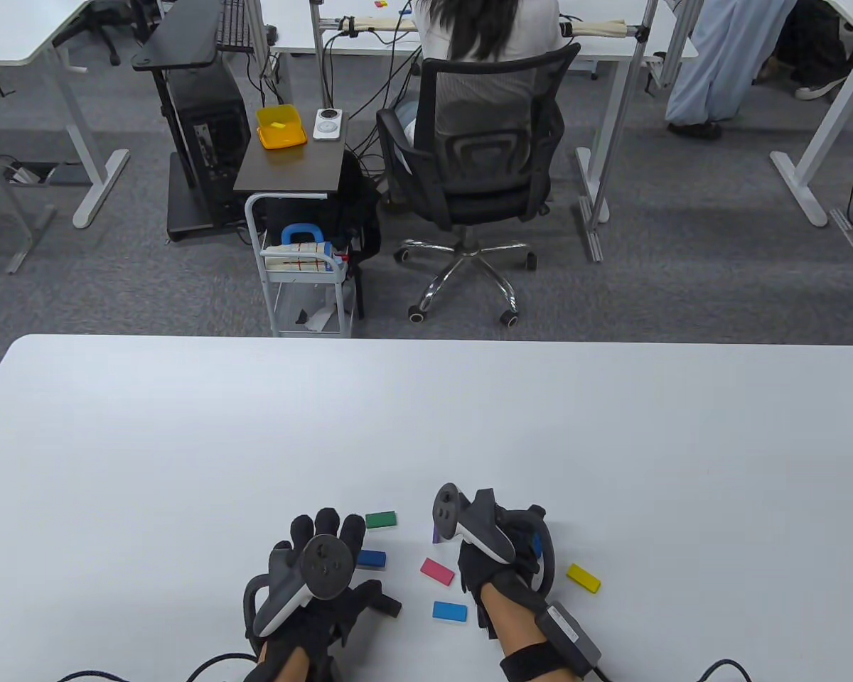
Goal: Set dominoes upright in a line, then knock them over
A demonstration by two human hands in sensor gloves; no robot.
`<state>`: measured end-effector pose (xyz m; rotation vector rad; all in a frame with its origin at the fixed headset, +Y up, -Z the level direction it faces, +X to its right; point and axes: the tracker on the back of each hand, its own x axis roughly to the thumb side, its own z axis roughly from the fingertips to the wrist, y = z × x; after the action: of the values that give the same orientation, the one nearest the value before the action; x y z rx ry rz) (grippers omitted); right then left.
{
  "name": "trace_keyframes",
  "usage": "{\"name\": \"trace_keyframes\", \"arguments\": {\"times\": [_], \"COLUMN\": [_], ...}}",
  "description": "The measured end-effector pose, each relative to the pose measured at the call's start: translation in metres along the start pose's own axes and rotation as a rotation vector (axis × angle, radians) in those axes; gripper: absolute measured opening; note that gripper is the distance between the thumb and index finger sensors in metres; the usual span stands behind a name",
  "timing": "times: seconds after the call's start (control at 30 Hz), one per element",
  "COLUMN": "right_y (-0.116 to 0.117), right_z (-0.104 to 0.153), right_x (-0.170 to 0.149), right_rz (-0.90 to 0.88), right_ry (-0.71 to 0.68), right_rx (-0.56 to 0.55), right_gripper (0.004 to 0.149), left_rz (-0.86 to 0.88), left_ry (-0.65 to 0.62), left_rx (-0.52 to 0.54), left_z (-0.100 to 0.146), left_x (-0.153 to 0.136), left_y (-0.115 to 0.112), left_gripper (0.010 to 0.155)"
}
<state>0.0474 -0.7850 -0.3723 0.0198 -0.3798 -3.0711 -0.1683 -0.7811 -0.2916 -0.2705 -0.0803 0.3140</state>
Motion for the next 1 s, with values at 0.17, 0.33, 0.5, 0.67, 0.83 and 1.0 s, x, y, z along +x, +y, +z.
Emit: {"name": "trace_keyframes", "arguments": {"times": [0.17,0.33,0.5,0.67,0.83,1.0], "right_y": [0.004,0.002,-0.021,-0.031,-0.036,-0.041], "right_z": [-0.001,0.0,0.009,0.017,0.021,0.025], "right_x": [-0.001,-0.005,-0.021,-0.033,-0.038,-0.038], "right_rz": [-0.002,-0.04,-0.197,-0.303,-0.375,-0.462], "right_ry": [-0.008,-0.029,-0.038,-0.041,-0.045,-0.123], "right_rx": [0.011,-0.024,-0.181,-0.329,-0.372,-0.383], "right_gripper": [0.077,0.066,0.052,0.055,0.053,0.064], "left_rz": [0.0,-0.011,0.005,0.017,0.035,0.029], "left_ry": [-0.002,-0.005,-0.004,-0.002,0.005,0.005], "left_rx": [-0.001,0.005,0.007,0.002,0.002,0.001], "left_z": [0.001,0.002,0.002,0.003,0.004,0.004], "left_x": [0.001,0.002,0.001,0.0,-0.003,-0.002], "left_y": [0.0,0.002,0.003,0.003,0.004,0.004], "left_gripper": [0.086,0.085,0.084,0.085,0.085,0.085]}}
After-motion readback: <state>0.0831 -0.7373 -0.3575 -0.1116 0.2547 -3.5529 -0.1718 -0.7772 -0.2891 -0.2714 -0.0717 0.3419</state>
